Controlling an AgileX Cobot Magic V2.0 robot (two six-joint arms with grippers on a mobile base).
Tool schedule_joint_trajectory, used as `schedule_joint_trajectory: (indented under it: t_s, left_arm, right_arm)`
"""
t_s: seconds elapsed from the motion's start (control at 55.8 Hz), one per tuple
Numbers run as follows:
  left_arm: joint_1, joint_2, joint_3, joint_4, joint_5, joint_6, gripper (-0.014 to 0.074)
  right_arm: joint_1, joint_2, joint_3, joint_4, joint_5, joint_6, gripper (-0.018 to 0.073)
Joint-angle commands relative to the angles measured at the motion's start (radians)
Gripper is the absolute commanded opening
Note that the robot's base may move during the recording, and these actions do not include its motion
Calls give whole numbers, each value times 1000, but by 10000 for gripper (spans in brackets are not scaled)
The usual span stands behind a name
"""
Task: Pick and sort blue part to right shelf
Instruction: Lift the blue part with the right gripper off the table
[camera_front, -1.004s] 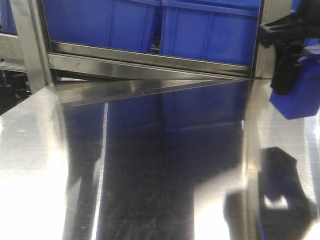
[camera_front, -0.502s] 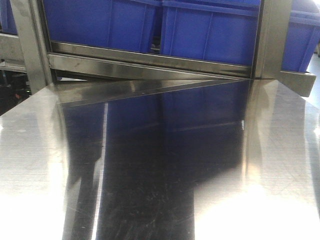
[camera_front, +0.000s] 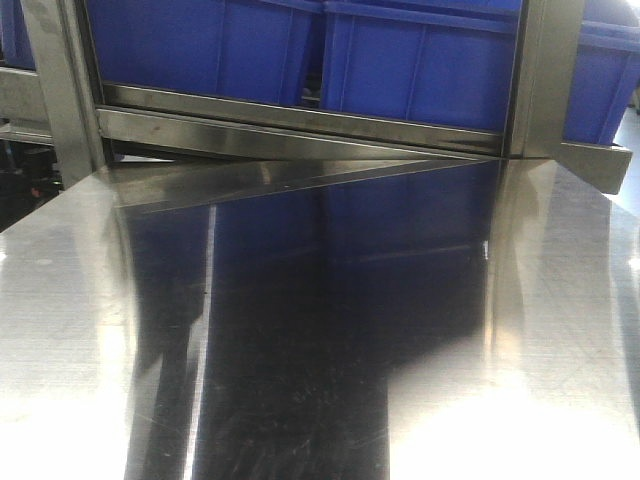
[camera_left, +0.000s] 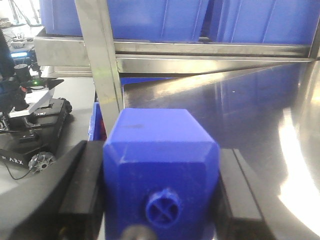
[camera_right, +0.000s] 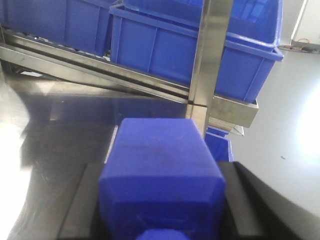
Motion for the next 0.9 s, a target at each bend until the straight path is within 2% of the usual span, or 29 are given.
schedule_joint_trajectory:
  t_s: [0.0,0.879]
  left_arm:
    - [-4,11,-28,9,-92,-14,332]
    - [-4,11,-28,9,-92,-14,332]
  right_arm:
    - [-5,-1,-26,-35,-119,-8,167]
    - [-5,-1,-26,-35,-115,-8,167]
